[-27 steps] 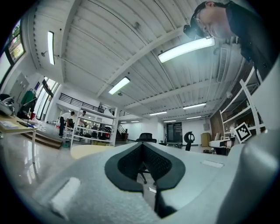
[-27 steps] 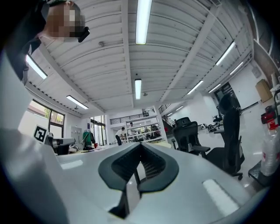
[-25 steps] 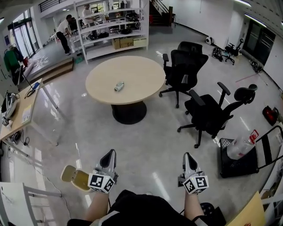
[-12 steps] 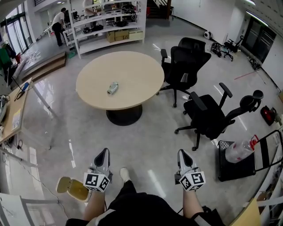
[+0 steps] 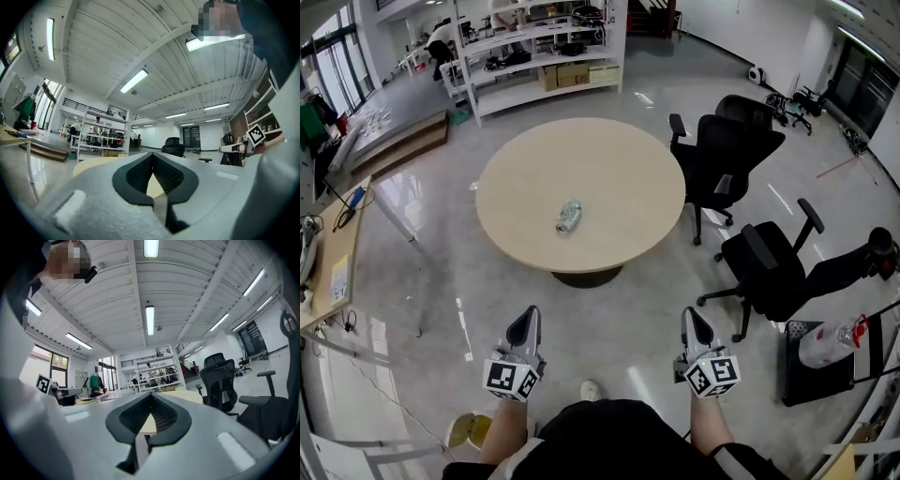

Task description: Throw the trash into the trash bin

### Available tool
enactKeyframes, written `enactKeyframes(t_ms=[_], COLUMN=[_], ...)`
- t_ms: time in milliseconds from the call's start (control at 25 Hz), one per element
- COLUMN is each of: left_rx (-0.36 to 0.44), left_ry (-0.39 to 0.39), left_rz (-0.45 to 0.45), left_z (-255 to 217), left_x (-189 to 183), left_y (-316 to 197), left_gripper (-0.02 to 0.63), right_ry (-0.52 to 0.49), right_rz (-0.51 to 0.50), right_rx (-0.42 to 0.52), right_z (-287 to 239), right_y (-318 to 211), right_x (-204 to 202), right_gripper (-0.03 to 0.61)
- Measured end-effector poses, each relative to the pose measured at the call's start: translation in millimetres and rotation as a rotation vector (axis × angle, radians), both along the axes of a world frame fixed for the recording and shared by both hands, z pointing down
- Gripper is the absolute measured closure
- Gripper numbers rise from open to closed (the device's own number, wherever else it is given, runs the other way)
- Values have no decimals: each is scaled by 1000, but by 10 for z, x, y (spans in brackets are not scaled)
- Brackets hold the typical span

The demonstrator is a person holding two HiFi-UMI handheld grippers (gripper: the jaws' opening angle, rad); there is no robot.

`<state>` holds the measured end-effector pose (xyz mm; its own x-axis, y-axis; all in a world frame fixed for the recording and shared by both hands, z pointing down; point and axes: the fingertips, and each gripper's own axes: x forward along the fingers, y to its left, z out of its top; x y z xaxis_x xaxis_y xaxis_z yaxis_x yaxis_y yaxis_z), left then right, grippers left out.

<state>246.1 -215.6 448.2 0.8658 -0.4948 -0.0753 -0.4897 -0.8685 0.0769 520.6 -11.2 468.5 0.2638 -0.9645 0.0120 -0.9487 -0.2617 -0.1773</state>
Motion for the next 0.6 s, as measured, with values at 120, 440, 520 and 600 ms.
enactKeyframes(t_ms=[120,440,520,600], left_rx=[14,-28,-31,-29], left_ry=[-4,-23,-27,-36], left_rz=[-19,-5,-10,-16], left_z=[34,241,280,278], left_x=[-55,273,406,564], left_y=[-425,-897,-1014,-1215], left_gripper=[609,609,609,609], right_ry=[3,-2,-13,-25], right_rz=[-36,-49,-60,-74], right_rx=[0,-36,-44,-45], right_z=[-4,113,191,226], right_y=[-434,-945,-1113,-1375], right_x=[-94,154,278,430], right_gripper=[574,574,574,574])
